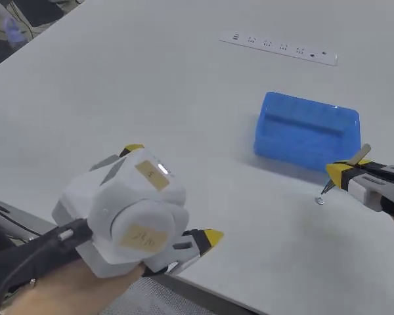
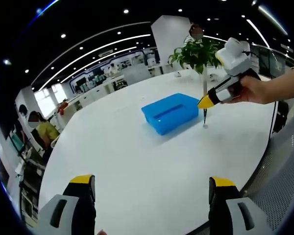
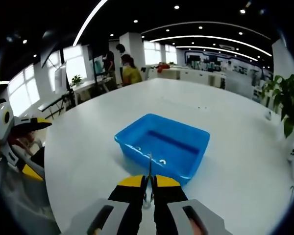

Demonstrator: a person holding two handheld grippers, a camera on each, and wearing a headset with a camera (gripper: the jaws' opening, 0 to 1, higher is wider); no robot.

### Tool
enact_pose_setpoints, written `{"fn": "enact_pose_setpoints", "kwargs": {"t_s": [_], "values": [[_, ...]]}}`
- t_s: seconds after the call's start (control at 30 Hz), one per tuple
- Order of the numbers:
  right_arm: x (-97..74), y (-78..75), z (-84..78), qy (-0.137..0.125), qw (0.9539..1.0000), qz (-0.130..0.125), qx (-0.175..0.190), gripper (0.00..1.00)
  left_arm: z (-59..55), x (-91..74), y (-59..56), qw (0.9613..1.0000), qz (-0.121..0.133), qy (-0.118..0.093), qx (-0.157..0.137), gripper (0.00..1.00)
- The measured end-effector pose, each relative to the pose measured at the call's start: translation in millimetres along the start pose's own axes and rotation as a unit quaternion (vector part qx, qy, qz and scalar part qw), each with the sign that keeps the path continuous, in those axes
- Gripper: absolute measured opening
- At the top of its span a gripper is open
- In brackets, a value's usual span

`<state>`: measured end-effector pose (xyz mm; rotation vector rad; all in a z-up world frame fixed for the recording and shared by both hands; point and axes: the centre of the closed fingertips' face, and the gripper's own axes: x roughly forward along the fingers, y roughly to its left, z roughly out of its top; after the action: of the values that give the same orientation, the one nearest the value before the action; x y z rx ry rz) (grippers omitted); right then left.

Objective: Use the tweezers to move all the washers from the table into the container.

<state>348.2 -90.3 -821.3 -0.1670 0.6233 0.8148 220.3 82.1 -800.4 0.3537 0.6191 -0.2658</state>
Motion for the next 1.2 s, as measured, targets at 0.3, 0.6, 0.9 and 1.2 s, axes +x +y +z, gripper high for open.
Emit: {"fn": "enact_pose_setpoints", "kwargs": {"t_s": [0.3, 0.6, 0.9, 1.2], "values": [[0.2, -1.8, -6.8, -0.003, 0.9999, -0.007, 0.011, 0.03, -3.1, 1.1, 1.5, 0.9999, 0.005, 0.008, 0.003, 0.99], [-1.2, -1.4, -7.6, -0.008, 0.9998, -0.016, 0.01, 0.02, -3.4, 1.0, 1.5, 0.9999, 0.006, 0.009, 0.005, 0.99], [-1.5, -1.8, -8.4, 0.005, 0.9999, -0.012, 0.003, 0.01, -1.2, -0.8, 5.3, 0.9998, 0.017, 0.003, 0.009, 0.99], [-7.7, 4.9, -9.3, 0.019, 0.9997, -0.004, 0.015, 0.02, -4.0, 0.8, 2.6, 0.9997, 0.012, 0.011, 0.016, 0.99]]}}
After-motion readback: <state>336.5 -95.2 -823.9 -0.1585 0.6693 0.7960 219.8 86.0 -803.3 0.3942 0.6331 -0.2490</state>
